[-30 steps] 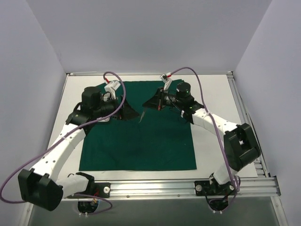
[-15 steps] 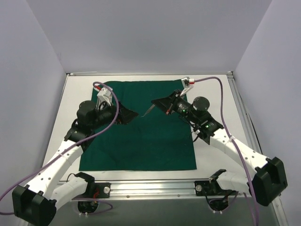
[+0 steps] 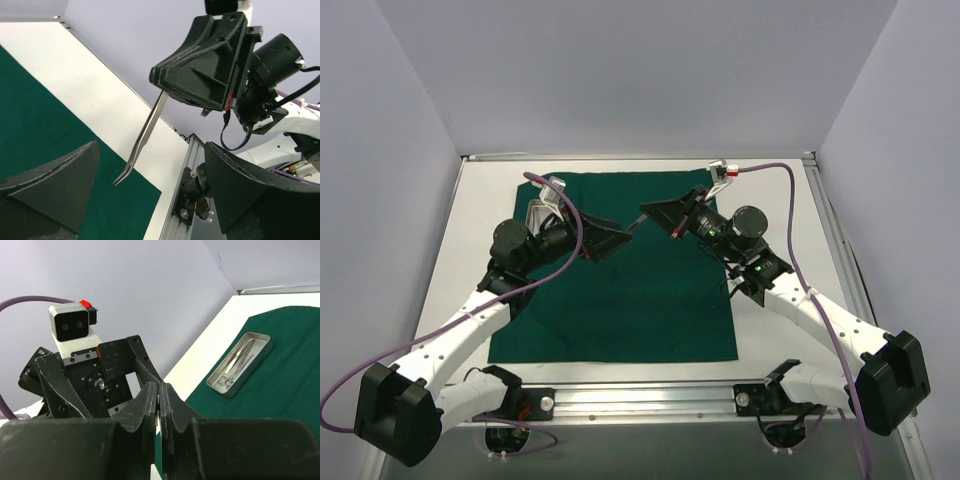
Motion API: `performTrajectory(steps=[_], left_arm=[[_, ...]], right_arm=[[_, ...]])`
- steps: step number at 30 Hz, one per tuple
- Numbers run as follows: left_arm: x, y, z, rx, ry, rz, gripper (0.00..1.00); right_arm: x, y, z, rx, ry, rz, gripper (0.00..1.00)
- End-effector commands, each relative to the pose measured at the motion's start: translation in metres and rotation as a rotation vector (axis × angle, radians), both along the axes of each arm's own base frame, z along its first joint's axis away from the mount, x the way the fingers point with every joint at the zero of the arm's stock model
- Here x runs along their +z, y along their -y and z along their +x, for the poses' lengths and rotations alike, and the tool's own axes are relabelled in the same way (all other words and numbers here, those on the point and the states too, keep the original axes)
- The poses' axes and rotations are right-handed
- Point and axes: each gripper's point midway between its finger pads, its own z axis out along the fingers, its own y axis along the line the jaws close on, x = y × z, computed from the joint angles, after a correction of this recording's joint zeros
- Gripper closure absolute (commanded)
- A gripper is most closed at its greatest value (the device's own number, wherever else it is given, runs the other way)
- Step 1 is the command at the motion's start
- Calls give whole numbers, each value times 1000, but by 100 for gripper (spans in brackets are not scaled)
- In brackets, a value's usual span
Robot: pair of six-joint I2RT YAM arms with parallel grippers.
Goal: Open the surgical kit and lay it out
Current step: Place the medical item in the surgical kit.
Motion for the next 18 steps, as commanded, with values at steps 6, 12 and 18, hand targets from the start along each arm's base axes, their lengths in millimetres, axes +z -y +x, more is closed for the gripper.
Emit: performTrajectory(steps=[6, 12, 18], left_arm=[[32, 11, -17, -117, 160, -7, 9], [25, 21, -21, -209, 132, 24, 39], [16, 19, -30, -255, 82, 128, 98]], right_arm=[[54, -9, -19, 111, 94, 132, 100], [62, -13, -23, 152, 106, 135, 100], [47, -23, -32, 240, 111, -5, 88]])
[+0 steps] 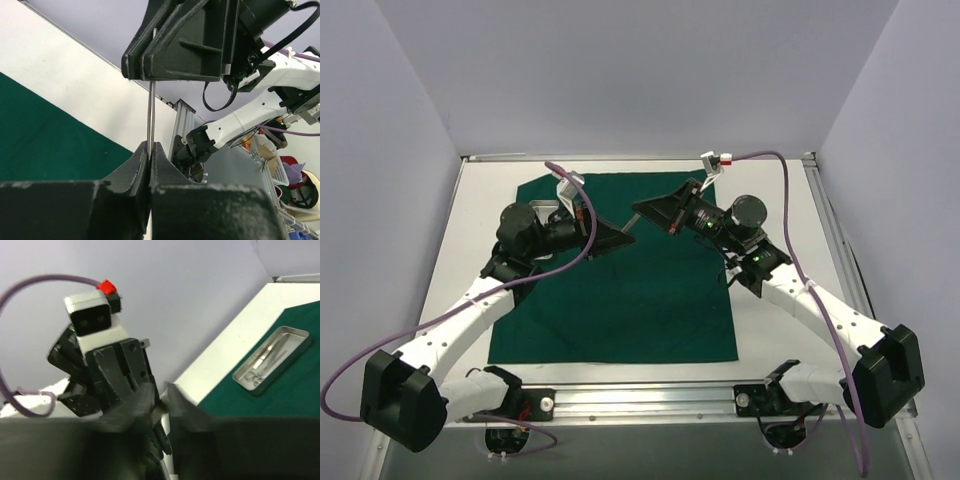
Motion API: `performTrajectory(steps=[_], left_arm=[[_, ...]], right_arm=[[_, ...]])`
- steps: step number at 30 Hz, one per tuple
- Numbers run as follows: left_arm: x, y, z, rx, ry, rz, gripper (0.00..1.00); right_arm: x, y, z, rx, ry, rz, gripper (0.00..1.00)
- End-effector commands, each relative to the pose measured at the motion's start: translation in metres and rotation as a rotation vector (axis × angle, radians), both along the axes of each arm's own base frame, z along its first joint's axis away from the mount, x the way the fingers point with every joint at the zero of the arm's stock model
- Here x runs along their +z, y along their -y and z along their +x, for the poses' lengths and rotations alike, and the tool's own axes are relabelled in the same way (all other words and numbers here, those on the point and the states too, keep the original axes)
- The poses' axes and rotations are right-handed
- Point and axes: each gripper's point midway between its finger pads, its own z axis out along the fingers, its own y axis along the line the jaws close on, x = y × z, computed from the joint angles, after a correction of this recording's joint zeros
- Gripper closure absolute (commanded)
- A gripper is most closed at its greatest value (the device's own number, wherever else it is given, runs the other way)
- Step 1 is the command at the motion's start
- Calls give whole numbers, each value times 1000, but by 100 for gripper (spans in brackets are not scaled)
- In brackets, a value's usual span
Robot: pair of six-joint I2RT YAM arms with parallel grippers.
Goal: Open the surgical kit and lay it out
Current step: Place the medical item in the surgical kit.
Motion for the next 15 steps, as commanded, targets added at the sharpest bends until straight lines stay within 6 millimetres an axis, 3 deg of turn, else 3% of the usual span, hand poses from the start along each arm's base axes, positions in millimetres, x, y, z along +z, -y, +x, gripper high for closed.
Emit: performTrajectory(steps=[1, 2, 3, 4, 5, 7, 8, 15], left_arm=[[11, -3, -10, -35, 48, 73, 98], [-1, -6, -11, -23, -12, 128, 98], [10, -8, -13, -21, 14, 137, 98], [9, -10, -14, -21, 37, 162, 98], [-3, -13, -20, -36, -19, 210, 98], [0, -15, -26, -60, -14, 239, 98], [-8, -17, -31, -83, -31, 272, 98], [-23, -27, -72, -186, -88, 300, 98]], right_arm=[[24, -7, -22, 102, 138, -66, 68], [9, -6, -21, 105, 147, -174, 62], [2, -2, -21, 97, 155, -236, 56], [-4, 1, -20, 92, 158, -290, 47], [-15, 7, -24, 103, 121, -369, 46], [-23, 15, -26, 113, 179, -468, 44], [-40, 20, -34, 149, 130, -534, 44], [-44, 37, -76, 300, 209, -620, 48]])
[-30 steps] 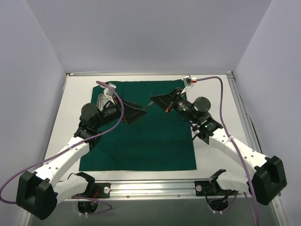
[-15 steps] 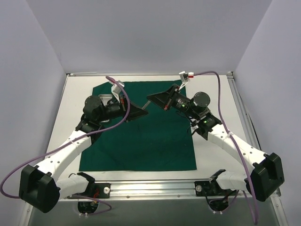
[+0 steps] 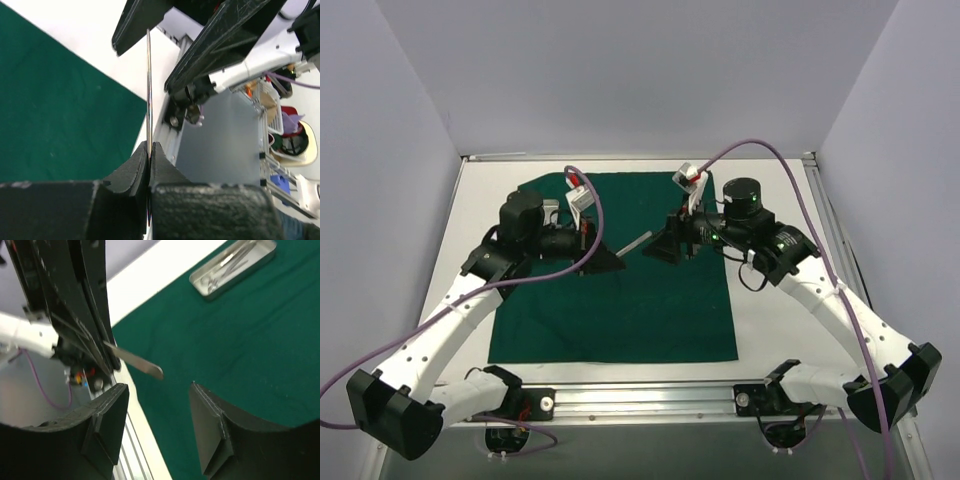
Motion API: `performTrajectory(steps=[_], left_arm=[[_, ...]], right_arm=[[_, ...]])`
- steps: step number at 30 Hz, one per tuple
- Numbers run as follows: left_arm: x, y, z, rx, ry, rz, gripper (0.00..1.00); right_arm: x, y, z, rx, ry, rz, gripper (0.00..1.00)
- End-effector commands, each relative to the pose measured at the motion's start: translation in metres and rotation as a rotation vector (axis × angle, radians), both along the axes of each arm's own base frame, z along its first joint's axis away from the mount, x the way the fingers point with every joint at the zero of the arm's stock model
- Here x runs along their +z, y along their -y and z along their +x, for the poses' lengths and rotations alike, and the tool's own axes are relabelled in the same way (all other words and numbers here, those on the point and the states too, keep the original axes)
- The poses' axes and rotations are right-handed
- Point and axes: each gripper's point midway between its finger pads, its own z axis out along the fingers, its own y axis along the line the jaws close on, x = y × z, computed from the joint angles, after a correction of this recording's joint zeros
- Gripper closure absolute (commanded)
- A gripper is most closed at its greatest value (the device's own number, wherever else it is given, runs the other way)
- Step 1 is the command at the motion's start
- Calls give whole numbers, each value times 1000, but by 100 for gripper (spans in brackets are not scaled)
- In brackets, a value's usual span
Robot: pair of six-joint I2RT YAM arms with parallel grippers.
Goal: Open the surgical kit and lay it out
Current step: Place the medical item in the surgical kit.
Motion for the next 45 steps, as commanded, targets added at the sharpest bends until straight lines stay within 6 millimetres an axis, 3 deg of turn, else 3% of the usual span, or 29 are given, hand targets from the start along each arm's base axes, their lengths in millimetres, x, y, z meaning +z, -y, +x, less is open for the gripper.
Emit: performTrajectory(steps=[1, 6, 11, 21, 33, 45], left_arm=[[-7, -10, -40, -97, -19, 24, 98], [-29, -10, -70, -148, -88, 93, 98], [-42, -8, -85, -183, -120, 122, 98], [-35, -1, -88, -245, -92, 135, 98], [-37, 2, -88, -273, -97, 143, 98], [-28, 3, -91, -282, -75, 119, 98]], right_arm=[[3, 18, -42, 150, 54, -71, 49], [10, 20, -71, 295, 51, -56, 55], [4, 10, -78, 396, 4, -51, 59], [-29, -17, -99, 539, -79, -137, 57], [-46, -27, -122, 610, -125, -171, 72], [-65, -31, -125, 603, -155, -218, 87]])
